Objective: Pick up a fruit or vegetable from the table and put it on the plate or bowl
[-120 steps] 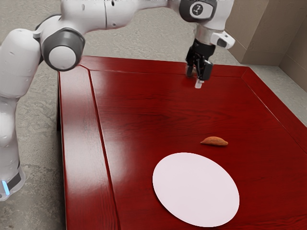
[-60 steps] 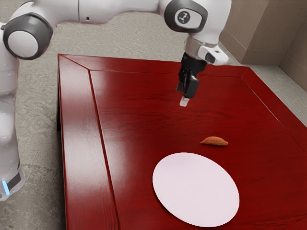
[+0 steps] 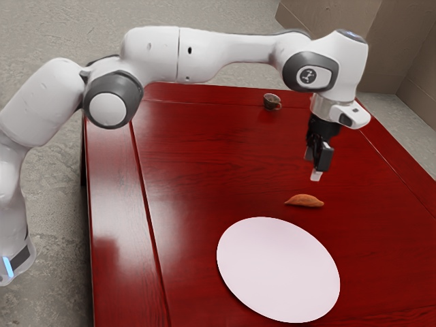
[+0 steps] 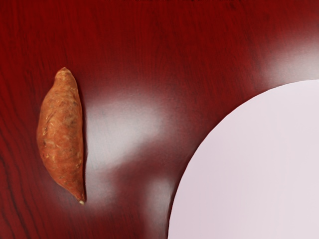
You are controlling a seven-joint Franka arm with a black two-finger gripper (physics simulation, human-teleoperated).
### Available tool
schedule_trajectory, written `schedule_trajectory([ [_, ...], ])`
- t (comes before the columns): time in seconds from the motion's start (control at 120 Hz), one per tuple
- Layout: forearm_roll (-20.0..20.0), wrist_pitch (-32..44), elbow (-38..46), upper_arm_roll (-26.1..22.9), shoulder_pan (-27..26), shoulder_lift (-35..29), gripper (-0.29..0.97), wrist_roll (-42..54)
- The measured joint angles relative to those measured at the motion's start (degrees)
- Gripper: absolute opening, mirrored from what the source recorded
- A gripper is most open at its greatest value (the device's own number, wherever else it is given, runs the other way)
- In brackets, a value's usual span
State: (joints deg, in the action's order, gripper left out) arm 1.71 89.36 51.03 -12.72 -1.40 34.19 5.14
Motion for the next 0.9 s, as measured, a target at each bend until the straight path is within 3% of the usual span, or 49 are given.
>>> schedule_trajectory([
  [0.9,0.3,7.9,1.4,0.8,3.4,9.0,0.68,0.8],
])
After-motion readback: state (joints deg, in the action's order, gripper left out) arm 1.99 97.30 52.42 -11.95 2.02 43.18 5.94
